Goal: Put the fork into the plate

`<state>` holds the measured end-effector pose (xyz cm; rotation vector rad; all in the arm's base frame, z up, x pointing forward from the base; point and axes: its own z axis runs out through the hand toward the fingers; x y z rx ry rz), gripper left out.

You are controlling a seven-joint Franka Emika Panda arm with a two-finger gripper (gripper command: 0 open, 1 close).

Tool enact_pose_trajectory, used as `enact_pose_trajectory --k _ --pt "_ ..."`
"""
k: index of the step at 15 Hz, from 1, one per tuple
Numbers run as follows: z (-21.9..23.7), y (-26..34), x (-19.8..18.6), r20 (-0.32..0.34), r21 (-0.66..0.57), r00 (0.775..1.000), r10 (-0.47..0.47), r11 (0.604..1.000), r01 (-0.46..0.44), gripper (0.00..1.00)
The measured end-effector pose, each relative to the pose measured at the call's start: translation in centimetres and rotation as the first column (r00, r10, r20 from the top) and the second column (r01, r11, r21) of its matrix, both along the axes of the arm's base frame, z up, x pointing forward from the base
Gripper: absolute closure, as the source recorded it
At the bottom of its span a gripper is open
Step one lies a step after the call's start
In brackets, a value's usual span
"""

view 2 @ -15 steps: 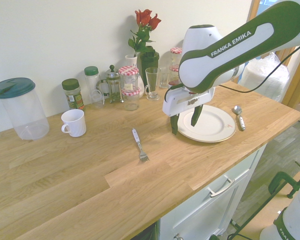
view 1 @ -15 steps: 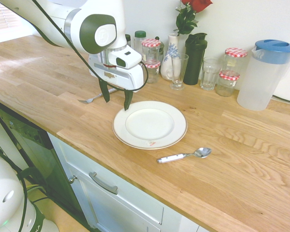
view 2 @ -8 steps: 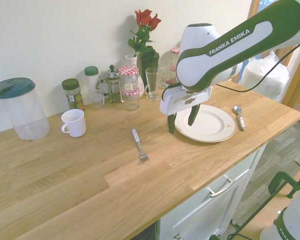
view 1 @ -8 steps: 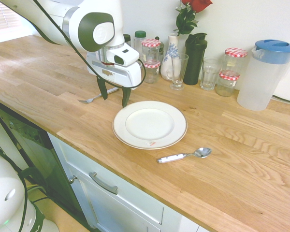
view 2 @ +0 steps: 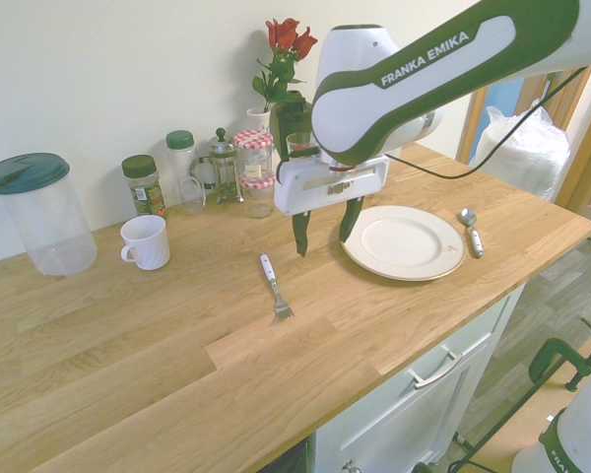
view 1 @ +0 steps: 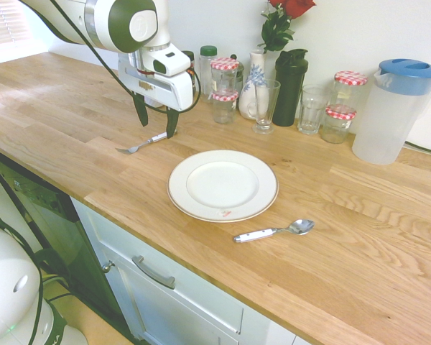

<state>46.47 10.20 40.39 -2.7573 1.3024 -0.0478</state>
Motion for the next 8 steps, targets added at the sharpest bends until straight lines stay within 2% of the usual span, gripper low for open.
enact_pose_trajectory --k 3,8 --pt "-1.5 2.6 1.9 -0.028 -0.003 0.999 -0.032 0.999 0.032 0.00" --pt "-4.0 5.8 4.7 -0.048 -0.080 0.995 -0.084 0.994 0.080 0.00"
